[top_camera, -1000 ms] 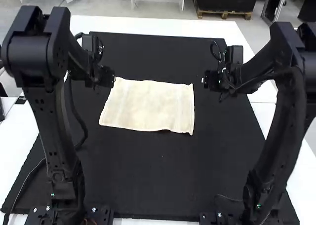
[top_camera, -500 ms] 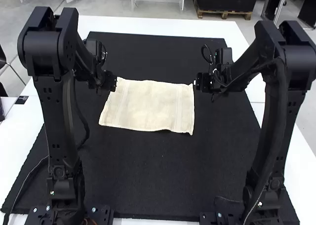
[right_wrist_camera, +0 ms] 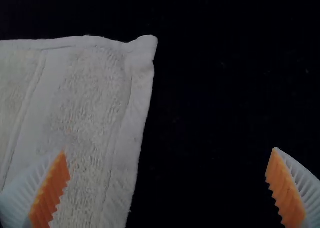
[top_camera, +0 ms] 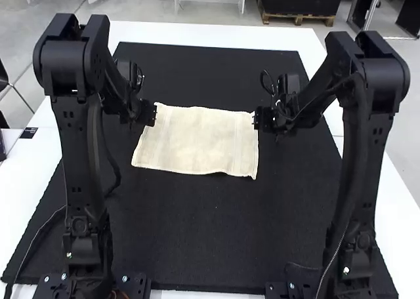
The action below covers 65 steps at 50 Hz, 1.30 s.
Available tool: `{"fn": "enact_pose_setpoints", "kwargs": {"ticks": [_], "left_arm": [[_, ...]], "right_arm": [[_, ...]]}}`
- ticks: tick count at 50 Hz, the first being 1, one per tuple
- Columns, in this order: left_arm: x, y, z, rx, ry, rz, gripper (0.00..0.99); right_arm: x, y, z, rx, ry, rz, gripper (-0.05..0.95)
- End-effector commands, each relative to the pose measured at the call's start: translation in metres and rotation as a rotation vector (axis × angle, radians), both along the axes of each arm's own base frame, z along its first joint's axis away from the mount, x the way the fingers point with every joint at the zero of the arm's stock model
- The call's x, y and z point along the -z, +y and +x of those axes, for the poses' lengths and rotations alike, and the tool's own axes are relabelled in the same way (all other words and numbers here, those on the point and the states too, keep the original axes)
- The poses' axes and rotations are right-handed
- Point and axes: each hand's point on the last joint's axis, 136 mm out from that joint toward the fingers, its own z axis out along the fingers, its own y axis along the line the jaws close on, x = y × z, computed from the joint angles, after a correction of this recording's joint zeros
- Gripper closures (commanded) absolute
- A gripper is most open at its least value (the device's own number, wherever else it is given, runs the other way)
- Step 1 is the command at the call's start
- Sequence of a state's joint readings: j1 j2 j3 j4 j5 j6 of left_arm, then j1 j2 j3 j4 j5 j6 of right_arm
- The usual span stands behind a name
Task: Fold the towel.
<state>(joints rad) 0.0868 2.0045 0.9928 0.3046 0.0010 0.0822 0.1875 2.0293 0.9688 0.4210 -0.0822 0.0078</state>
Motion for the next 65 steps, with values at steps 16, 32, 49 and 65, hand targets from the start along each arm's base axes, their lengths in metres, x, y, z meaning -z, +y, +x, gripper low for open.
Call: {"fn": "enact_pose_setpoints", "kwargs": {"ticks": [16, 32, 49, 65], "left_arm": [[0.004, 0.001, 0.026, 0.011, -0.035, 0.002, 0.034], [0.007, 0.0, 0.035, 0.013, -0.031, 0.0, 0.039], [0.036, 0.002, 0.024, 0.009, 0.071, -0.014, 0.1], [0.039, -0.007, 0.021, 0.036, 0.052, -0.038, 0.972]], "right_arm": [[0.004, 0.019, 0.015, -0.03, -0.015, 0.023, -0.01], [0.015, 0.024, 0.023, -0.038, -0.006, 0.021, -0.01], [0.027, 0.03, 0.022, -0.03, 0.035, 0.071, 0.04], [0.028, 0.042, 0.015, -0.095, 0.054, 0.112, 0.89]]}}
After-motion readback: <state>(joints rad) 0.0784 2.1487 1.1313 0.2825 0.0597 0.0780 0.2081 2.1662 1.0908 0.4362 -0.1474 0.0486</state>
